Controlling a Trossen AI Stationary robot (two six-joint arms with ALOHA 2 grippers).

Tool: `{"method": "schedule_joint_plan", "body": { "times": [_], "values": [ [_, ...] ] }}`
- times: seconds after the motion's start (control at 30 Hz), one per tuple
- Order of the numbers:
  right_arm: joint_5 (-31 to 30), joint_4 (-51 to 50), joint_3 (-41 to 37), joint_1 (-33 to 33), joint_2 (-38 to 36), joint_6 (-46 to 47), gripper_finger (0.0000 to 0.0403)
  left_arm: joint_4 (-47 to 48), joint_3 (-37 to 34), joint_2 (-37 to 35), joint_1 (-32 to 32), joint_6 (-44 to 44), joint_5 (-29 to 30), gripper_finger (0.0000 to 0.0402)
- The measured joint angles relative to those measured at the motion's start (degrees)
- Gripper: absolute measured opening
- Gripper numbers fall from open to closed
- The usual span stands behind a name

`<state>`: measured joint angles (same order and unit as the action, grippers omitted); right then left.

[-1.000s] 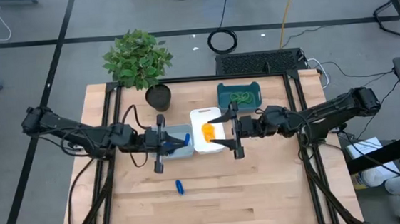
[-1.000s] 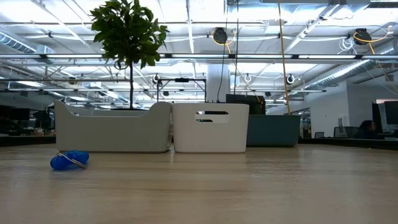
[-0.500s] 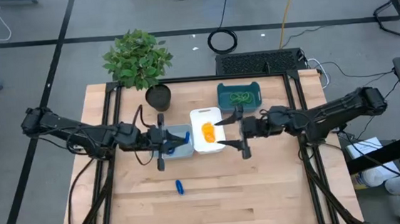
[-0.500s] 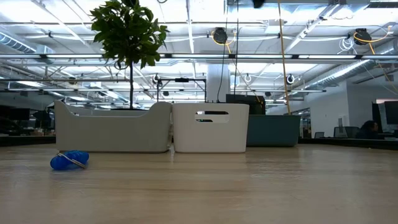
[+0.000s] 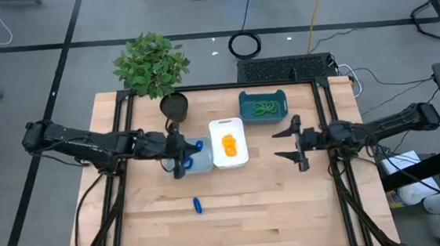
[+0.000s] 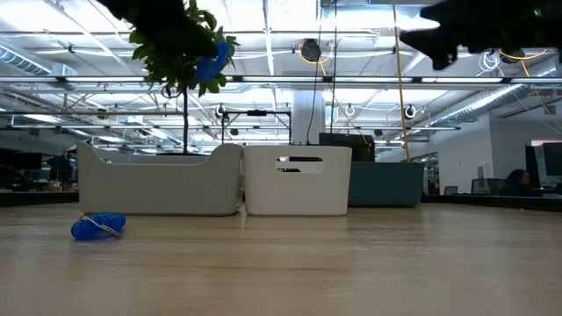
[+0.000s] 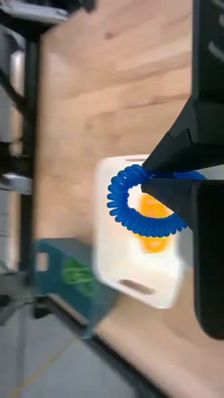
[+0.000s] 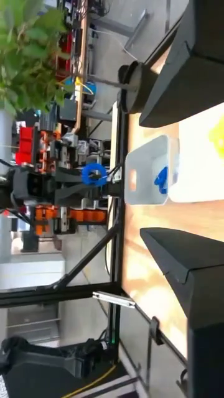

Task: Sort spring keychains
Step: Put the blue spring keychain into the gray bin

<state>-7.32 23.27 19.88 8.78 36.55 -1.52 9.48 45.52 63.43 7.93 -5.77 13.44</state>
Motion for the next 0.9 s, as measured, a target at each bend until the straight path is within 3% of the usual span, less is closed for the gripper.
{"method": "schedule_joint_plan", "body": {
  "times": [0.3, 0.9],
  "values": [
    [-0.1, -5.0, -9.2, -0.1, -13.3, 1.4, 0.0263, 11.1, 0.0, 1.6, -4.0, -5.2, -4.6, 0.0006],
    [-0.1, -9.5, -14.1, -0.1, -21.6, 2.5, 0.0263, 21.9, 0.0, 14.2, -6.8, -8.6, -9.5, 0.0006]
  ]
}}
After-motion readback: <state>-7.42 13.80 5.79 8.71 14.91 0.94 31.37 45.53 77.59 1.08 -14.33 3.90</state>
